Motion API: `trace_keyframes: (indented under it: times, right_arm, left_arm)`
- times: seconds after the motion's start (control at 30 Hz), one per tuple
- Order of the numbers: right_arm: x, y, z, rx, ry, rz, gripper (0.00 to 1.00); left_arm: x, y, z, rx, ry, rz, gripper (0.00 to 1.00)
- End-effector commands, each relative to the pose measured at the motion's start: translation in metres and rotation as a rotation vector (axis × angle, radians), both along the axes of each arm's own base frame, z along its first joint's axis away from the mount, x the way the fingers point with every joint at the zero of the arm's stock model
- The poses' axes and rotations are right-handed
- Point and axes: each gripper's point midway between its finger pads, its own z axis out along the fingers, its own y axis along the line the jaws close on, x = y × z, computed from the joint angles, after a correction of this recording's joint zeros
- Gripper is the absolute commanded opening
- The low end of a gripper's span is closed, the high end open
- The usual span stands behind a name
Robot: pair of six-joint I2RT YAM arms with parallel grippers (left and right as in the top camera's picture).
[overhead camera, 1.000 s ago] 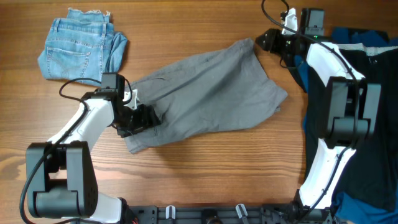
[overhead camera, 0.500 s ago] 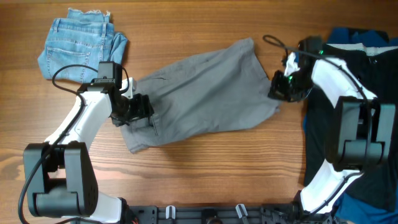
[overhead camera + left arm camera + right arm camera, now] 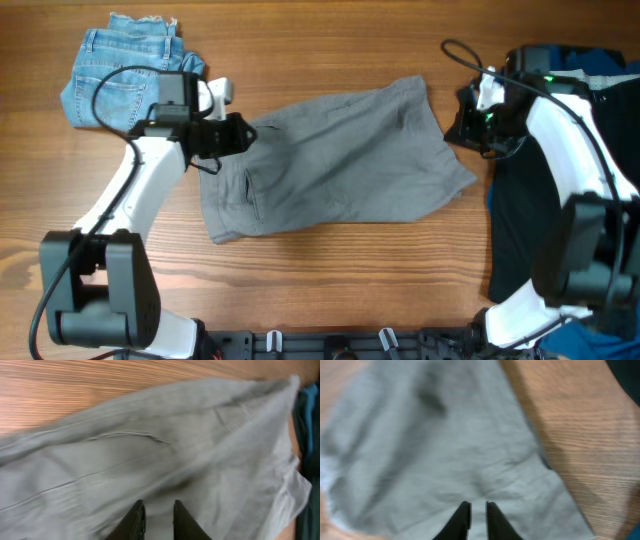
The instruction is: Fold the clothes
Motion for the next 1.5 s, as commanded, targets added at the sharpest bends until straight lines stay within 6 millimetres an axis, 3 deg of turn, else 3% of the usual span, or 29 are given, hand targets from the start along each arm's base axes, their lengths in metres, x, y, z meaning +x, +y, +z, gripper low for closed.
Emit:
trace_keyframes:
  times: [0.0,0.07,0.13,0.2,0.27,0.4,0.5,0.6,0.67,0.73,0.8,0.87,1.0,1.13,1.23,1.33,1.47]
  right_arm:
    - [-0.006,0.027,0.007,0.080,-0.010,0.075,0.12]
    - [-0.016,0.043,-0.007,0.087,0.030,0.097,0.12]
    - [-0.028,0.060,-0.022,0.087,0.054,0.146,0.14]
    - [-0.043,0.073,-0.038,0.072,0.089,0.183,0.17]
    - [-0.072,0.073,-0.072,-0.025,0.213,0.155,0.16]
    - [-0.097,0.064,-0.112,-0.103,0.300,0.113,0.12]
    - [-0.109,0.046,-0.120,-0.190,0.374,0.001,0.04]
    - [-0.101,0.046,-0.116,-0.189,0.351,0.006,0.05]
    - [-0.081,0.069,-0.092,-0.069,0.261,0.138,0.09]
    - [-0.056,0.109,-0.045,0.150,0.083,0.339,0.12]
    - [-0.040,0.122,-0.019,0.216,-0.009,0.375,0.10]
    - [-0.024,0.122,-0.013,0.214,-0.043,0.313,0.07]
    - [-0.019,0.130,-0.027,0.196,-0.047,0.313,0.06]
    - [-0.035,0.144,-0.058,0.132,0.006,0.417,0.07]
    - [-0.045,0.150,-0.083,0.115,0.084,0.420,0.04]
    - [-0.045,0.151,-0.102,0.113,0.141,0.365,0.04]
    - [-0.042,0.150,-0.106,0.108,0.144,0.346,0.04]
  left_arm:
    - [-0.004,-0.038,-0.024,-0.028,0.042,-0.106,0.18]
    - [-0.005,-0.054,-0.056,-0.021,0.081,-0.148,0.18]
    - [-0.002,-0.057,-0.082,-0.016,0.106,-0.155,0.14]
    - [0.004,-0.054,-0.094,-0.017,0.103,-0.142,0.12]
    - [0.024,-0.032,-0.098,0.024,0.062,-0.057,0.19]
    - [0.048,0.007,-0.092,0.017,0.026,0.087,0.32]
    - [0.062,0.016,-0.063,-0.101,-0.010,0.087,0.39]
    - [0.066,0.010,-0.022,-0.193,-0.050,0.044,0.51]
    - [0.054,0.004,0.008,-0.195,-0.063,0.006,0.59]
    - [0.026,0.000,0.025,-0.173,-0.020,-0.030,0.61]
    - [0.003,0.006,0.023,-0.133,0.068,-0.009,0.63]
    - [-0.026,0.023,0.005,-0.033,0.213,0.042,0.70]
    - [-0.064,0.052,-0.017,0.064,0.417,0.115,0.79]
    - [-0.069,0.083,-0.021,0.081,0.457,0.202,0.98]
    - [-0.073,0.103,-0.024,0.078,0.467,0.239,1.00]
    - [-0.087,0.103,-0.044,0.065,0.494,0.188,1.00]
    - [-0.096,0.100,-0.081,0.059,0.523,0.169,1.00]
